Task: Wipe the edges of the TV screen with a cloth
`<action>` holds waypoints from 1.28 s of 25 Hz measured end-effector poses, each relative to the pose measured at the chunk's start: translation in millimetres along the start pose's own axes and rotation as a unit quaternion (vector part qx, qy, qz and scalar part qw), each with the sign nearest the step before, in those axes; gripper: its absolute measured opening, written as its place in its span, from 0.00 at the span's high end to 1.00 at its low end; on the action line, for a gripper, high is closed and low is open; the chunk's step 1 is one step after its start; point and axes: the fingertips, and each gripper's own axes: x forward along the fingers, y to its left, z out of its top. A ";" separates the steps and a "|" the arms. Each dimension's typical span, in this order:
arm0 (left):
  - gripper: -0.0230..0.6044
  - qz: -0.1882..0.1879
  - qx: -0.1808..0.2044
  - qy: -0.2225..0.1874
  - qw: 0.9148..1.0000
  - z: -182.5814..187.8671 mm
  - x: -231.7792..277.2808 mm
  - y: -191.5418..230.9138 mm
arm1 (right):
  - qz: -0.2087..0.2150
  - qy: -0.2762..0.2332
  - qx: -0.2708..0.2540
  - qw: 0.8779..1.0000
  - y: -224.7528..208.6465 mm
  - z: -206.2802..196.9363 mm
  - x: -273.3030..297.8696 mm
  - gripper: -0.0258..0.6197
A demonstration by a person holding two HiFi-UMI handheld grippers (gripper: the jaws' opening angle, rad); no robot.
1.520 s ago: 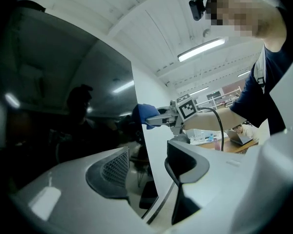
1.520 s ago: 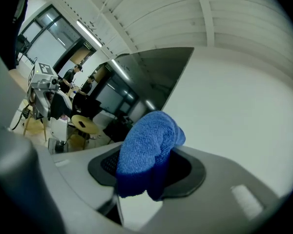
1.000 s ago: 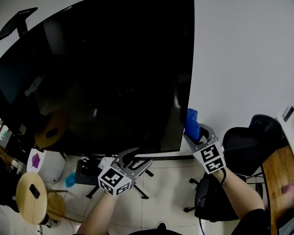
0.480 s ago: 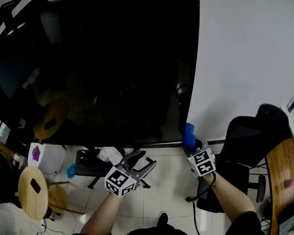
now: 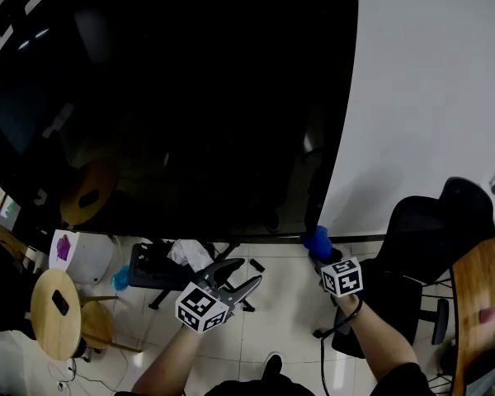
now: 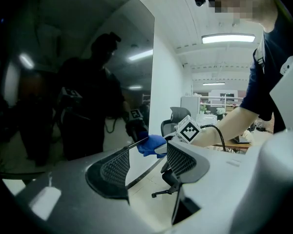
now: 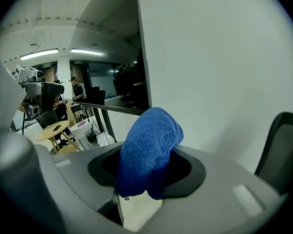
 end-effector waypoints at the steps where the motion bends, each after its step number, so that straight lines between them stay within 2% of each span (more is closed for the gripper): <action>1: 0.59 0.002 -0.001 0.001 1.000 -1.5 -2.5 0.7 | 0.004 0.005 0.011 1.000 1.2 -7.4 2.7 0.64; 3: 0.59 0.007 -0.002 0.003 1.000 -4.4 -9.9 3.4 | 0.012 0.008 0.046 0.999 4.6 -18.4 7.2 0.64; 5: 0.59 0.012 -0.005 0.006 1.000 -8.6 -20.5 6.9 | 0.019 0.000 0.106 0.994 7.5 -23.9 10.6 0.64; 8: 0.59 0.021 -0.012 0.009 1.000 -15.4 -37.8 15.1 | 0.028 -0.021 0.203 0.979 9.0 -22.6 16.8 0.64; 10: 0.59 0.025 -0.018 0.007 0.999 -18.4 -46.5 21.7 | 0.032 -0.041 0.238 0.970 9.9 -13.2 20.5 0.64; 13: 0.59 0.024 -0.025 0.003 0.999 -23.5 -56.8 30.3 | 0.035 -0.065 0.238 0.968 20.1 8.9 22.2 0.64; 17: 0.59 0.014 -0.032 -0.003 0.999 -29.8 -74.4 51.8 | 0.031 -0.063 0.229 0.971 48.4 22.0 33.4 0.64; 24: 0.59 -0.042 -0.041 -0.011 0.998 -43.3 -102.2 108.7 | 0.000 -0.058 0.231 0.971 108.0 36.0 69.1 0.64; 32: 0.59 -0.101 -0.041 0.008 0.994 -83.9 -150.0 180.0 | -0.034 -0.065 0.239 0.968 185.2 56.0 111.4 0.64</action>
